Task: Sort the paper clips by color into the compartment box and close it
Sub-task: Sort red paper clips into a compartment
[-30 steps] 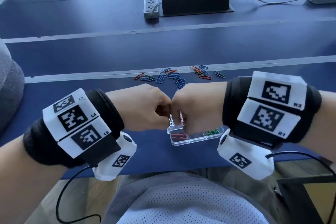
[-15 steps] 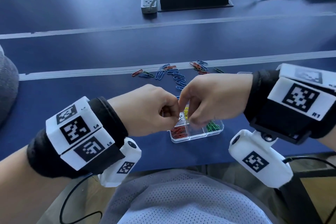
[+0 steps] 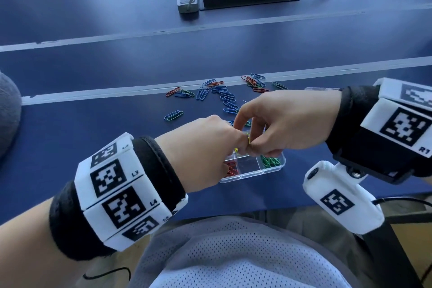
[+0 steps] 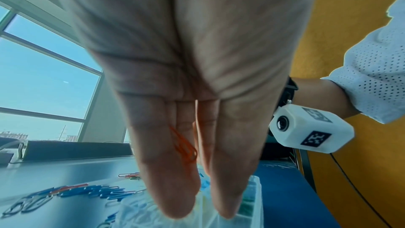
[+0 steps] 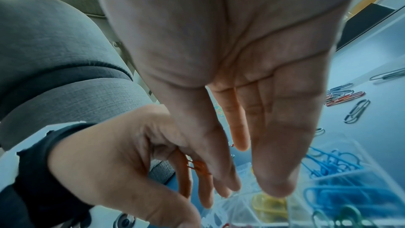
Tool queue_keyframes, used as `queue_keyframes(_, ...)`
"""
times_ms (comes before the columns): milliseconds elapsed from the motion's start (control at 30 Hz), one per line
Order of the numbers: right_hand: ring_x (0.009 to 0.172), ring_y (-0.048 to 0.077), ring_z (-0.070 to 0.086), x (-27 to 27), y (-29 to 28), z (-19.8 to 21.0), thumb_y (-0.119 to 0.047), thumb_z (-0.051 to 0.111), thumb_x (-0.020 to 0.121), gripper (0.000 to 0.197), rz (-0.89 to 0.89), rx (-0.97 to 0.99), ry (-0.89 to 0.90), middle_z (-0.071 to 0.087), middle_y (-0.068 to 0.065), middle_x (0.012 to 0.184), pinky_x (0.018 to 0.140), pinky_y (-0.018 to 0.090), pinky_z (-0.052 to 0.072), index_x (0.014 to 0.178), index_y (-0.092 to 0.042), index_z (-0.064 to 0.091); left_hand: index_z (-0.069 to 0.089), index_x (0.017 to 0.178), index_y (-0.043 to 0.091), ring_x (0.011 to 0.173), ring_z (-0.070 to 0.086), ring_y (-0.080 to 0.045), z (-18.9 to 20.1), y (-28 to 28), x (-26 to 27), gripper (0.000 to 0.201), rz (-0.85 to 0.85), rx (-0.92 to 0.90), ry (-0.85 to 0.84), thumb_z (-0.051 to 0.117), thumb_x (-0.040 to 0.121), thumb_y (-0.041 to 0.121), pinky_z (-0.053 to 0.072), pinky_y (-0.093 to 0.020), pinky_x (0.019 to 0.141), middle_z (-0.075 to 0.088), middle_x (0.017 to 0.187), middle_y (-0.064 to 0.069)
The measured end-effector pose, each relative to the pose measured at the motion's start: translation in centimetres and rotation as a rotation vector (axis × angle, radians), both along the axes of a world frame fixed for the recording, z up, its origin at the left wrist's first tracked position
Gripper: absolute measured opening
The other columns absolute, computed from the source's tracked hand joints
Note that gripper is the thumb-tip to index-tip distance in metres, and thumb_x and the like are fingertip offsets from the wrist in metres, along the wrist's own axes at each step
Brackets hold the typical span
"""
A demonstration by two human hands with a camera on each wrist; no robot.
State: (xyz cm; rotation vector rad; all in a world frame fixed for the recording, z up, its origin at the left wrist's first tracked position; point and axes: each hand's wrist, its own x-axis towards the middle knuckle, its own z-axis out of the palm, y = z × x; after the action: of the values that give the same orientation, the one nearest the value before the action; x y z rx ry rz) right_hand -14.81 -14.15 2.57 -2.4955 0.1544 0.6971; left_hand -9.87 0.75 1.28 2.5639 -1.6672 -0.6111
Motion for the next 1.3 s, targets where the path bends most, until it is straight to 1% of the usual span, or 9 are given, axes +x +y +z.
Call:
queue_keyframes(267,0.055,0.011,0.059,0.2,-1.9,0.3,-0.021,0.064,0.080,0.032,-0.024,-0.027,-0.049,0.075,0.004,0.079,0.068,0.030,0.053,0.109,-0.031,0.058,0.051,0.119,0.035,0.093,0.058,-0.019,-0.4,0.1,-0.6,0.039,-0.009,-0.017,-0.040,0.056,0.084,0.019,0.049,-0.036,0.085,0.057,0.107,0.005)
queue_keyframes(333,0.055,0.011,0.060,0.3,-2.3,0.4,-0.021,0.064,0.080,0.029,-0.026,-0.036,-0.051,0.075,0.005,0.080,0.072,0.032,0.055,0.107,-0.030,0.059,0.057,0.113,0.033,0.084,0.055,-0.014,-0.4,0.1,-0.2,0.032,-0.003,-0.058,-0.031,0.056,0.083,0.020,0.049,-0.032,0.082,0.058,0.099,0.007)
queue_keyframes(433,0.058,0.012,0.062,1.0,-2.9,0.3,-0.022,0.062,0.080,0.018,-0.046,-0.148,-0.105,0.074,0.003,0.074,0.075,0.030,0.056,0.096,-0.031,0.064,0.066,0.090,0.027,0.064,0.049,-0.005,0.1,0.2,1.4,0.013,0.034,-0.219,0.022,0.058,0.080,0.026,0.047,-0.024,0.069,0.057,0.075,0.011)
queue_keyframes(533,0.060,0.016,0.062,2.5,-4.4,0.3,-0.019,0.061,0.080,0.013,-0.096,-0.251,-0.134,0.073,0.006,0.070,0.076,0.026,0.054,0.089,-0.023,0.069,0.067,0.079,0.025,0.057,0.054,-0.003,0.3,0.5,4.3,0.005,0.208,-0.291,0.049,0.063,0.079,0.025,0.047,-0.021,0.065,0.060,0.063,0.012)
queue_keyframes(700,0.085,0.026,0.062,6.6,-5.2,-0.2,-0.017,0.061,0.080,0.017,-0.028,-0.415,-0.293,0.072,0.007,0.090,0.081,0.032,0.053,0.091,-0.019,0.074,0.070,0.088,0.020,0.076,0.058,-0.020,-0.5,1.0,10.7,0.011,0.472,-0.175,-0.132,0.063,0.080,0.020,0.046,-0.026,0.077,0.063,0.074,0.002)
queue_keyframes(867,0.093,0.028,0.066,11.0,-3.8,-1.5,-0.011,0.056,0.082,0.022,0.045,-0.428,-0.338,0.073,0.009,0.095,0.084,0.033,0.054,0.094,-0.013,0.074,0.071,0.099,0.019,0.098,0.059,-0.027,-2.4,0.9,13.6,0.020,0.567,-0.031,-0.179,0.064,0.083,0.026,0.047,-0.032,0.086,0.070,0.099,-0.006)
queue_keyframes(1000,0.092,0.032,0.066,13.4,-2.7,-2.6,-0.011,0.052,0.085,0.025,0.100,-0.455,-0.315,0.072,0.015,0.098,0.084,0.037,0.056,0.097,-0.006,0.073,0.072,0.092,0.025,0.098,0.061,-0.029,-2.7,0.2,14.1,0.017,0.559,-0.015,-0.229,0.065,0.081,0.034,0.046,-0.032,0.081,0.069,0.101,-0.007)
queue_keyframes(1167,0.085,0.024,0.064,14.7,-2.2,-2.5,-0.025,0.070,0.081,0.014,0.236,-0.502,-0.290,0.071,0.005,0.088,0.072,0.026,0.049,0.091,-0.015,0.075,0.070,0.078,0.027,0.089,0.062,-0.030,-2.5,-0.4,14.6,0.005,0.539,0.038,-0.243,0.069,0.076,0.031,0.048,-0.033,0.074,0.069,0.094,-0.006)
queue_keyframes(1300,0.081,0.027,0.065,14.6,-2.2,-2.9,-0.014,0.061,0.080,0.016,0.300,-0.508,-0.334,0.073,0.008,0.085,0.067,0.026,0.046,0.086,-0.014,0.075,0.068,0.076,0.024,0.086,0.061,-0.028,-2.2,-0.7,14.7,0.006,0.536,0.048,-0.215,0.067,0.079,0.029,0.044,-0.029,0.069,0.067,0.086,-0.005)
